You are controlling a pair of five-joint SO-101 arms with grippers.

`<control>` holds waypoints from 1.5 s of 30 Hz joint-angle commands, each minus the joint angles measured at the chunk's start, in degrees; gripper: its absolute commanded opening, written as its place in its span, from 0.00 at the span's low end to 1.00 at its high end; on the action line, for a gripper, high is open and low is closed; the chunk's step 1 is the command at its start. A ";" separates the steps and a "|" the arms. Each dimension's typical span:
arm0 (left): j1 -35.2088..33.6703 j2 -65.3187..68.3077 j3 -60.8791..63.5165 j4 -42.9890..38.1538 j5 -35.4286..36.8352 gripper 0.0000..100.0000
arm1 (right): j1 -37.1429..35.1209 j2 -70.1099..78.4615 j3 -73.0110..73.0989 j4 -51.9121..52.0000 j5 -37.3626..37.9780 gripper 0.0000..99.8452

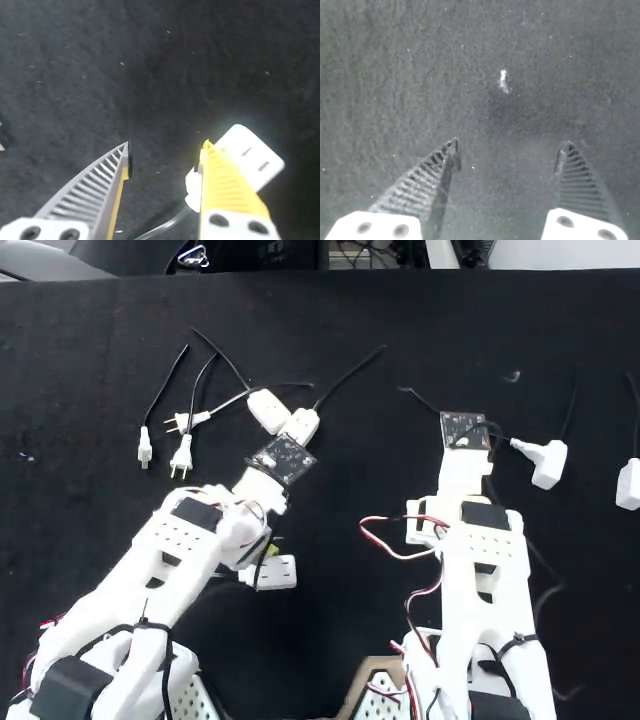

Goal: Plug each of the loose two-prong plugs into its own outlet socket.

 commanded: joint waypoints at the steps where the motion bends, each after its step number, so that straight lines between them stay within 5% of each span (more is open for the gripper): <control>1: -6.99 -0.79 -6.46 5.71 0.18 0.23 | 1.05 -0.75 -4.26 2.02 0.09 0.29; 8: -30.46 -0.79 -14.64 21.10 -4.22 0.23 | -2.64 -0.48 -20.00 13.19 8.79 0.29; 20: -49.71 -0.79 4.62 5.27 -7.91 0.23 | -23.03 15.60 -39.34 13.89 7.56 0.29; 29: -52.44 -0.79 12.35 -8.18 2.73 0.23 | -37.71 44.88 -63.08 5.10 -1.49 0.29; 37: -53.93 -0.79 12.44 -9.14 9.58 0.23 | -45.80 74.15 -94.73 5.10 -26.90 0.29; 45: -54.55 -0.79 12.53 -9.14 9.76 0.23 | -48.62 98.24 -129.80 10.55 -36.84 0.29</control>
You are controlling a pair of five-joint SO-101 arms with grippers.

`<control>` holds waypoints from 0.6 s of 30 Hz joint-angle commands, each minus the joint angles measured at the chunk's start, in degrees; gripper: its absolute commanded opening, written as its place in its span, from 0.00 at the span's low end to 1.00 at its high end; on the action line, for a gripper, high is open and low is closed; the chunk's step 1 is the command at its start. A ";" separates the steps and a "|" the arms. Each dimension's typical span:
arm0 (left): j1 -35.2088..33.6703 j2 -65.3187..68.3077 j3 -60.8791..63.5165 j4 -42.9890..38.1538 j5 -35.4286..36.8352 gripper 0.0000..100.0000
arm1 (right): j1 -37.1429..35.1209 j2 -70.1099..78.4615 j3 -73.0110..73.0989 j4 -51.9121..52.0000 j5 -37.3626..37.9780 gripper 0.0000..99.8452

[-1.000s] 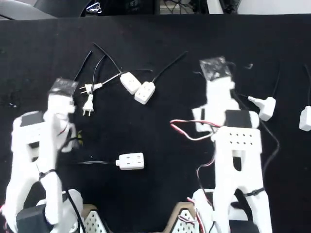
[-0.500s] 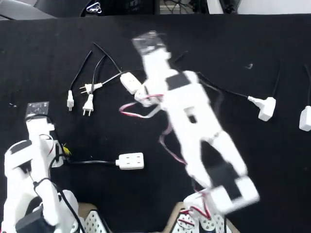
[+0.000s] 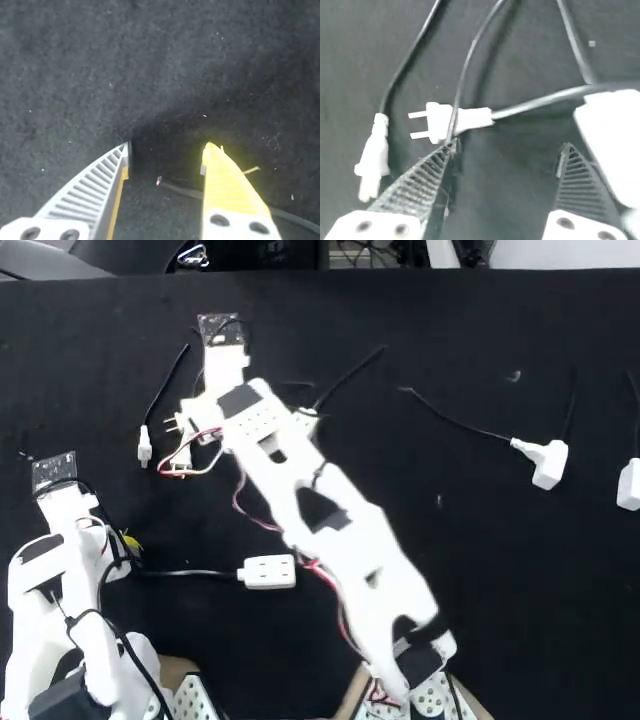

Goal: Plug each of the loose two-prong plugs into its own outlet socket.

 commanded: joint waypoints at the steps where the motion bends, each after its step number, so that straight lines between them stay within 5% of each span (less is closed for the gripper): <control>1: -1.63 -0.09 0.04 -2.46 0.88 0.23 | -2.55 6.02 -19.91 4.92 -2.73 0.29; 6: -1.63 -0.09 0.13 -2.46 0.88 0.23 | -5.89 15.60 -37.93 9.93 -2.55 0.29; 12: -2.86 -0.09 0.13 -2.46 0.88 0.23 | -5.98 23.96 -43.21 10.11 -2.55 0.28; 18: -2.95 -0.09 0.13 -2.46 0.88 0.23 | -5.63 25.10 -42.86 10.55 -2.37 0.04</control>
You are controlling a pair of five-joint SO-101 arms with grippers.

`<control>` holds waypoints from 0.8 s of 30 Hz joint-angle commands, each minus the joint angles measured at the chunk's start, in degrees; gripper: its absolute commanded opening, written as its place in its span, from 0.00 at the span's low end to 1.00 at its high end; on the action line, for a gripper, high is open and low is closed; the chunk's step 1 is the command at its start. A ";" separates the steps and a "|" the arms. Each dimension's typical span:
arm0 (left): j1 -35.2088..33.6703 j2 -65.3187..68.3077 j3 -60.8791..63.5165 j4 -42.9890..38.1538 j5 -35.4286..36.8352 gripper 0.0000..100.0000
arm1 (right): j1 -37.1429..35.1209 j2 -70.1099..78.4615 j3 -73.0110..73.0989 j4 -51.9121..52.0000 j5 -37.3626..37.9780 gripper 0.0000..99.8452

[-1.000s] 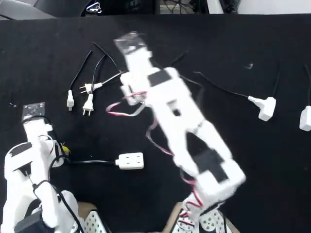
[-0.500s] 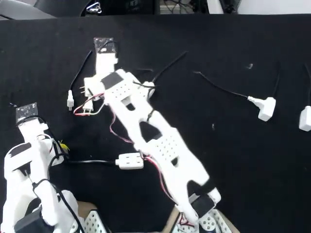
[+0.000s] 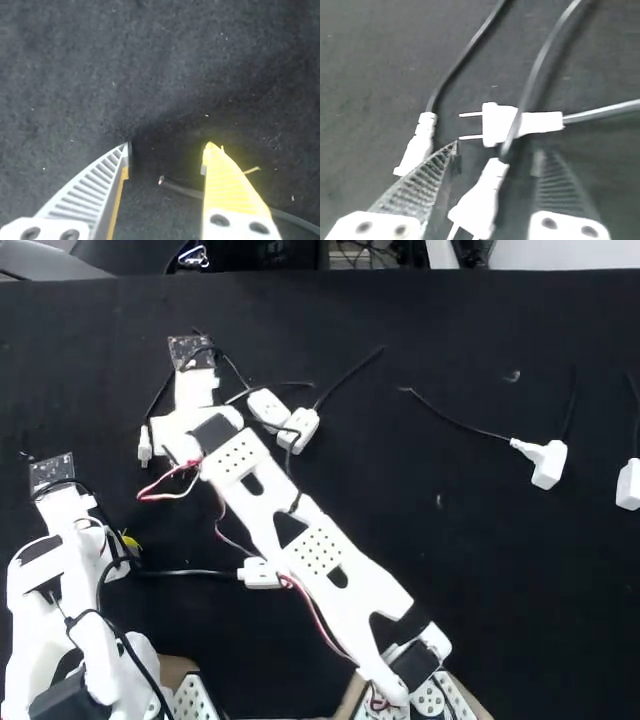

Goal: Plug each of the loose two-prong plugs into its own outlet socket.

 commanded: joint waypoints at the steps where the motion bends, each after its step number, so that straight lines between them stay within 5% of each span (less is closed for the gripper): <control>1: -2.07 0.00 -0.04 -2.29 0.79 0.23 | -0.35 -0.48 -2.42 0.26 0.26 0.01; 7: -2.07 0.00 0.04 -2.29 0.79 0.23 | -0.62 -0.75 -2.95 3.52 8.53 0.11; 12: -2.07 0.00 0.04 -2.29 0.79 0.23 | 0.70 -1.63 -3.21 6.68 9.67 0.01; 24: -1.54 0.00 -0.04 -2.29 0.79 0.23 | 6.33 -25.80 -3.12 30.51 18.81 0.01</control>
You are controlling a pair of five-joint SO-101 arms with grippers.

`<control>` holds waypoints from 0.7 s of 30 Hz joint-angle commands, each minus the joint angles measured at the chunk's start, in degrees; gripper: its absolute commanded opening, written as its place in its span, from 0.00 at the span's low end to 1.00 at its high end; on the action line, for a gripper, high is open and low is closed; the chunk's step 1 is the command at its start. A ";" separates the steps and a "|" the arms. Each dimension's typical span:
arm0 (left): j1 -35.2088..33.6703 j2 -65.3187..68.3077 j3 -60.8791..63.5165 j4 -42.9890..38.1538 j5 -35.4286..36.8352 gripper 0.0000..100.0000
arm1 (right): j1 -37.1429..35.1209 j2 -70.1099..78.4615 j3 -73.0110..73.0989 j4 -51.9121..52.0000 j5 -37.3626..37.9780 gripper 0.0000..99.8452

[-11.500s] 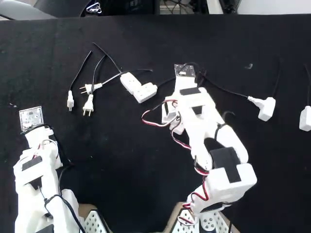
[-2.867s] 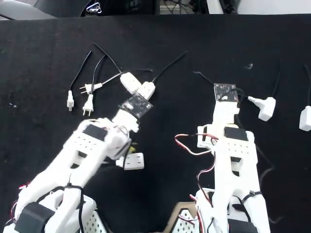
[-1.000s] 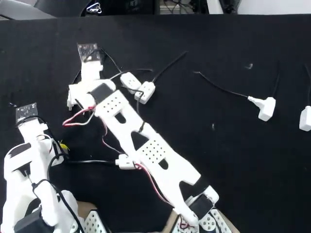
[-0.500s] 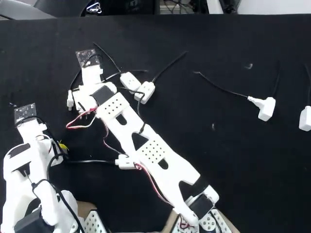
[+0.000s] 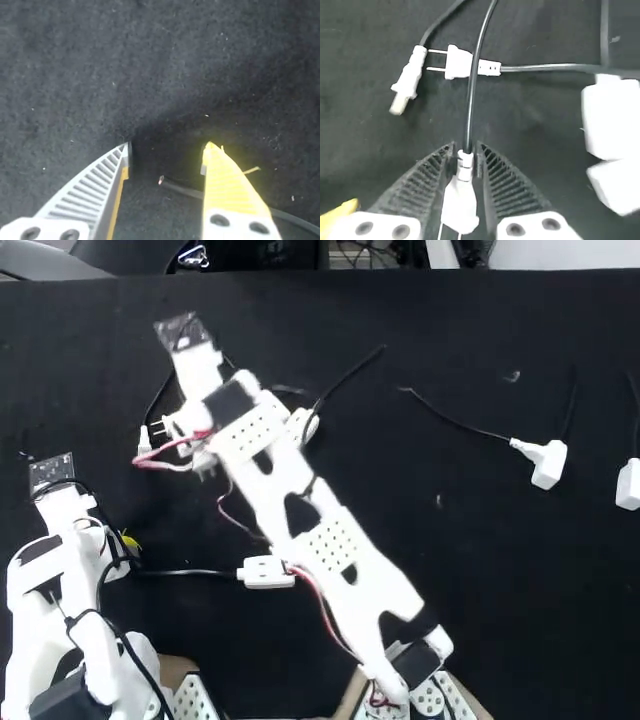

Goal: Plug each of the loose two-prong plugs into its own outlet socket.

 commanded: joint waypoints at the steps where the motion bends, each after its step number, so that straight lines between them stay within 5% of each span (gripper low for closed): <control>1: -1.54 0.00 -0.04 -2.29 0.79 0.23 | 4.40 -10.07 -2.42 2.55 0.79 0.01; 10: -1.54 0.00 -0.04 -2.29 0.79 0.23 | 8.00 -25.27 6.37 2.99 0.88 0.01; 21: -1.54 0.00 0.40 -3.34 0.79 0.23 | 12.04 -73.27 64.57 -0.35 1.14 0.01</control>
